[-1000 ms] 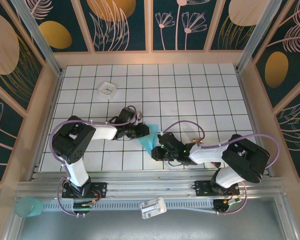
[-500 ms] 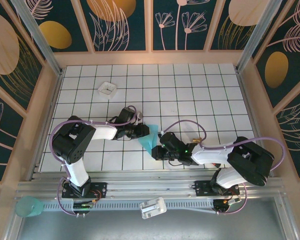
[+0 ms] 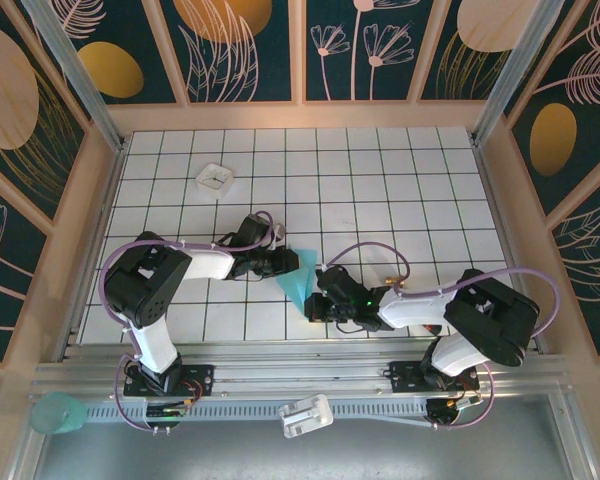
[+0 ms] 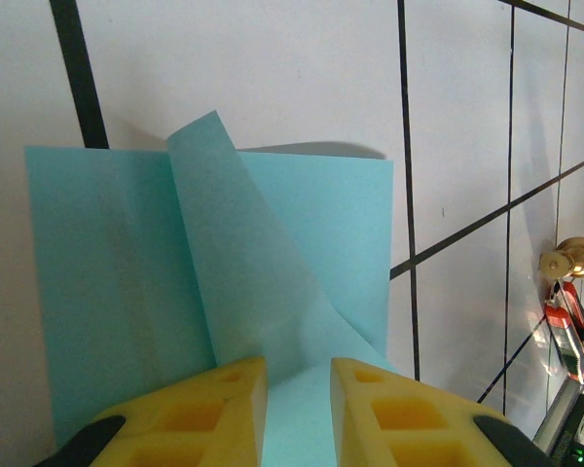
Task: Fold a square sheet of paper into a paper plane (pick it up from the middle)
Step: Fourth fold the wing at the center of the table.
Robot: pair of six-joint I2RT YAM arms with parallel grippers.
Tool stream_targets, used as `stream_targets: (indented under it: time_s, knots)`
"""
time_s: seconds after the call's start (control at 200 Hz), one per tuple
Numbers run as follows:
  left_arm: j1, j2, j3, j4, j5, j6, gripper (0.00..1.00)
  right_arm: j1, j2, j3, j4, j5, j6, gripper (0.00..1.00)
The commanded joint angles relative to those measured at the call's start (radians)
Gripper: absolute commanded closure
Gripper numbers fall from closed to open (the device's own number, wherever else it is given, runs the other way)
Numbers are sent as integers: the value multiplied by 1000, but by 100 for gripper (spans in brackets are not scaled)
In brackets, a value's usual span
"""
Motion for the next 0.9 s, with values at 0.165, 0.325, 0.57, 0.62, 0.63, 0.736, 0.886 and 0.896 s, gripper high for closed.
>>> stream_targets:
  time_s: [0.165,0.325,0.57,0.62,0.63,0.736,0.886,0.896]
  knots:
    - [1,39,-11,-75,-69,28,74,6,24,13,9,13,18,97]
    - [2,38,-12,-76,-69,27,74,3,26,6,3,19,22,98]
    - [2,42,-12,-76,-69,29,74,-6,23,-11,2,19,19,98]
    - [2,42,-11,-76,-70,29,74,-8,25,-14,6,18,22,98]
    - [3,42,-11,-76,-70,29,74,-8,25,-15,6,18,21,98]
    - [3,41,-11,-77,-69,30,74,-9,33,-19,7,18,20,98]
    - [2,44,-9,-76,-71,29,74,-14,41,-30,9,21,23,98]
    - [1,45,-9,-76,-70,29,74,-14,41,-31,9,21,22,98]
